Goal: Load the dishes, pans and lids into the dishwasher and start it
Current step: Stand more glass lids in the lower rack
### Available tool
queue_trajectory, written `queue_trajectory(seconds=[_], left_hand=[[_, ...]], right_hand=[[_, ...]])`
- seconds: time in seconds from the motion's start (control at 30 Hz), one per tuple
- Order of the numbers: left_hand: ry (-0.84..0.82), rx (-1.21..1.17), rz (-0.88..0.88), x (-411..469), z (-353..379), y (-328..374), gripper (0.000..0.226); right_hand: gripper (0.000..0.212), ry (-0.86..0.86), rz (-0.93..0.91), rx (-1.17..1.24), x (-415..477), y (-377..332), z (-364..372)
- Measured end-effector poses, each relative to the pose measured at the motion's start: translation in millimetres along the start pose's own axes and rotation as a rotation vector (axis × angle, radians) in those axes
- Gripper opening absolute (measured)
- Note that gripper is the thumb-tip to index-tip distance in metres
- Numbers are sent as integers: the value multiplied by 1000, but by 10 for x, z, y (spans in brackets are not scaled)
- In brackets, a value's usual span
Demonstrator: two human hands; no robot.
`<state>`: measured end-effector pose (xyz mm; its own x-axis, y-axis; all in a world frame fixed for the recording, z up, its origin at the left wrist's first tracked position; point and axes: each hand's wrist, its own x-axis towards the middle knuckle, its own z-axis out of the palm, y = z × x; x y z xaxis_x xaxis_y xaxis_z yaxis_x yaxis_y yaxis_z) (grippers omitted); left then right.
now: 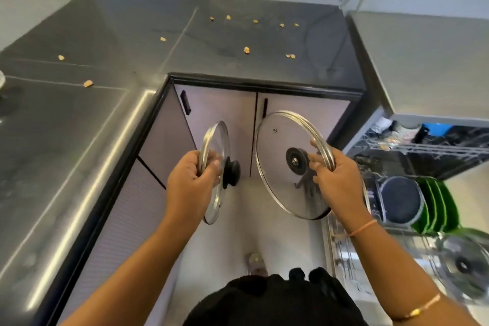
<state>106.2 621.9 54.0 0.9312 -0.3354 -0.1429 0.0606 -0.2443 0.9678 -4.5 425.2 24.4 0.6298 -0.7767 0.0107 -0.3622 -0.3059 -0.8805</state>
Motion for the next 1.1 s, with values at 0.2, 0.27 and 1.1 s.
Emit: queue_trajectory(seconds=[0.2,0.27,1.1], left_hand=[[-90,30,-16,-324,63,-162,10],[-125,79,-11,-441,170,-203,11],[-483,343,-21,-2076,3930,-399,16]], right_hand=[[30,130,81,5,-512,176,-300],[30,168,97,-32,-645,258,-425],[29,297,320,-242,-756,2556,-3629]])
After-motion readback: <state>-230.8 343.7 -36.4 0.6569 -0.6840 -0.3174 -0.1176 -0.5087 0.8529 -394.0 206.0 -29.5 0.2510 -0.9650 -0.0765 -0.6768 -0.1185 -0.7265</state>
